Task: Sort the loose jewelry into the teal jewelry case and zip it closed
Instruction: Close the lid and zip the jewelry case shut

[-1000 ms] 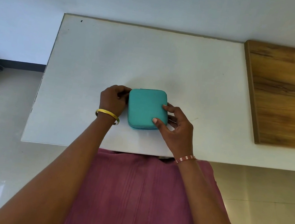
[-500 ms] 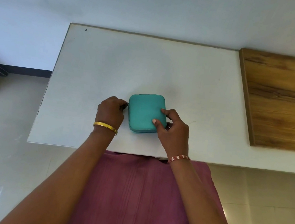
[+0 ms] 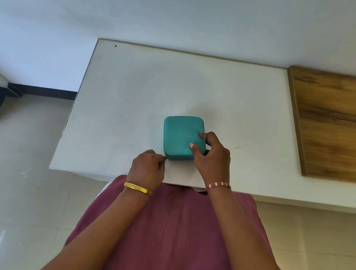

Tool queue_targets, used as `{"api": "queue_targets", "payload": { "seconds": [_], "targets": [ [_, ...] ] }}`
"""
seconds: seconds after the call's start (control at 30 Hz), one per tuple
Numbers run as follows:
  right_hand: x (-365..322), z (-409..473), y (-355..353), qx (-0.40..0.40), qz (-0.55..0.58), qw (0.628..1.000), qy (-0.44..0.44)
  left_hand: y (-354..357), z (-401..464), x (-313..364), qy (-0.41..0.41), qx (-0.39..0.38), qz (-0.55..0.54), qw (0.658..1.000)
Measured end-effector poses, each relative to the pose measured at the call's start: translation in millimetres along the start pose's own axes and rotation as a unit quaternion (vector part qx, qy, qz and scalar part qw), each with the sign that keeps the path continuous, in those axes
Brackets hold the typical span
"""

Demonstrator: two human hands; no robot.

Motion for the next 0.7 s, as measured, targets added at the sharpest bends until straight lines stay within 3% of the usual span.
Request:
{"api": "queue_targets", "payload": {
  "seconds": [0.23, 0.4, 0.57, 0.63, 0.7],
  "targets": [
    [0.2, -0.4, 0.1, 0.011, -0.004, 1.000, -0.003, 30.2, -6.9, 23.8, -0.014, -0.031, -0.079, 0.996],
    [15.6, -4.4, -0.9, 0.012, 0.113, 0.993, 0.025, 37.7, -5.3, 6.1, -0.078, -0.027, -0.198, 0.977],
    [53.4, -36.1, -7.3, 0.145, 0.188, 0.960, 0.151, 37.6, -6.1, 0.9, -0.093, -0.029, -0.246, 0.965],
    [62.1, -40.0, 2.5, 0.120, 0.168, 0.960, 0.189, 36.1, -6.6, 2.8, -0.083, -0.023, -0.239, 0.967],
    [56.7, -37.5, 14.7, 0.053, 0.125, 0.977, 0.166, 35.0, -6.6, 6.4, -0.064, -0.021, -0.228, 0.971]
  ]
}}
Point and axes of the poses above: each hand's wrist, its own z-axis towards the middle knuckle, its own y-axis out of the palm, x = y × z, the point moved 10 cm from there along z, towards the middle knuckle, and after that the axes turned 3 degrees about -x, right-handed, at the moved point
